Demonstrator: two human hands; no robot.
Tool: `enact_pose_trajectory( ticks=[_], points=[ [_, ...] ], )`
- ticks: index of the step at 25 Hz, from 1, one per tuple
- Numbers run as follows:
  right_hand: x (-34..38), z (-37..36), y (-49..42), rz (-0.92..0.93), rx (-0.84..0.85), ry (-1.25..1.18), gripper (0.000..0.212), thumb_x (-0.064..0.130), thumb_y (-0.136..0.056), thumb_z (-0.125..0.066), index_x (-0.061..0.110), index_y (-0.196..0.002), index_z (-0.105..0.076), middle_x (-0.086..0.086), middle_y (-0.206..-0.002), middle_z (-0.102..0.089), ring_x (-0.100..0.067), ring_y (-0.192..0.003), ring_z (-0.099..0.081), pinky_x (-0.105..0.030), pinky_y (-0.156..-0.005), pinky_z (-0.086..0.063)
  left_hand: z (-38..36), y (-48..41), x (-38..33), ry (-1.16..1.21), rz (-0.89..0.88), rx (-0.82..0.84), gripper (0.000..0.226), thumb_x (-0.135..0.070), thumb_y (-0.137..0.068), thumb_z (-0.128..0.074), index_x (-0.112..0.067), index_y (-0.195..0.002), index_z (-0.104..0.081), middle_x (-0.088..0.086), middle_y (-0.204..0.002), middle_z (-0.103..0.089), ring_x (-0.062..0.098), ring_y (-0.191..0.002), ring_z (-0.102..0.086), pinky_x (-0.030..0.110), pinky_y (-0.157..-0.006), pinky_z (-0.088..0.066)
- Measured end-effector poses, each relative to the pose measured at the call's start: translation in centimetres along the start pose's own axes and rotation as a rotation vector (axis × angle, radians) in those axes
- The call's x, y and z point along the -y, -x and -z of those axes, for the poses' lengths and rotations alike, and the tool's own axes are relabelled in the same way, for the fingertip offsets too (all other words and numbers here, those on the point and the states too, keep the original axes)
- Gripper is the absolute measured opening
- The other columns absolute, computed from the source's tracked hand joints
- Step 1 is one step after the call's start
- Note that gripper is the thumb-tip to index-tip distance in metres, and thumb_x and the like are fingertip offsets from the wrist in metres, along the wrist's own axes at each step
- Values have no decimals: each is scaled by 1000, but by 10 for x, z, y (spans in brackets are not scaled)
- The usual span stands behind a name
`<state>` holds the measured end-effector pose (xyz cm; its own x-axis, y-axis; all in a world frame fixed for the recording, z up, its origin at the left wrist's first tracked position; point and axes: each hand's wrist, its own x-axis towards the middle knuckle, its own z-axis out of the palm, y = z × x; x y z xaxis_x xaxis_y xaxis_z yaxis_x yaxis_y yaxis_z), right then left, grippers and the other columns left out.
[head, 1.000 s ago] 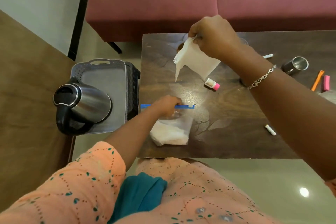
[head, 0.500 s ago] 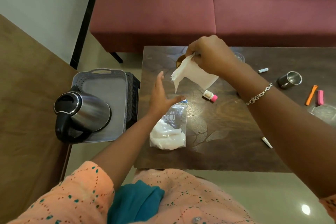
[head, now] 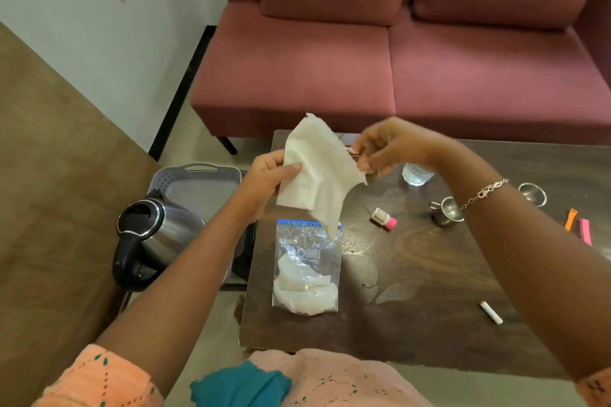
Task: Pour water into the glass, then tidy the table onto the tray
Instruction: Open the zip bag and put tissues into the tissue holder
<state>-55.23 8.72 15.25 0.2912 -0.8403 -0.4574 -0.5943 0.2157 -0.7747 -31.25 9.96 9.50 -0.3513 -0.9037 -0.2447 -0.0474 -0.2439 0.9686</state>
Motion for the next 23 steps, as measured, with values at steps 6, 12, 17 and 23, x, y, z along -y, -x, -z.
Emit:
enact_pose_trajectory(
  ticks=[6, 12, 17, 23],
  points=[
    [-38, -21, -13, -18, -13, -414, 34, 7, -77, -68, 6, -110, -59, -3, -99, -58, -10, -88, -58, -24, -80, -50, 8, 11, -29, 1, 3, 48, 14, -5, -90, -46, -10, -89, -59, -1, -75, -66, 10, -66, -63, 23, -61, -51],
    [-55, -54, -23, -156, 129, -844, 65, 49, -63, -65, 5, -111, -57, -12, -107, -65, -20, -95, -65, -30, -81, -52, 12, 16, -40, 180, 33, 109, 25, -17, -73, -49, -8, -94, -60, 2, -81, -66, 16, -73, -63, 27, -63, -52],
    [-50, -70, -30, -111, 155, -1193, 59, 42, -68, -65, 7, -114, -56, -11, -97, -73, -25, -91, -70, -36, -71, -59, 21, 16, -39, 286, 79, 162, 28, -16, -73, -44, -12, -94, -63, 0, -79, -69, 15, -72, -65, 26, -60, -55],
    [-41, -59, -32, -123, -13, -990, 4, 6, -82, -62, 9, -83, -63, 0, -71, -72, -10, -65, -69, -23, -57, -57, 40, 16, -30, 197, 131, 85, 36, -20, -72, -48, -12, -105, -60, 8, -92, -62, 19, -78, -59, 30, -64, -47]
  ],
)
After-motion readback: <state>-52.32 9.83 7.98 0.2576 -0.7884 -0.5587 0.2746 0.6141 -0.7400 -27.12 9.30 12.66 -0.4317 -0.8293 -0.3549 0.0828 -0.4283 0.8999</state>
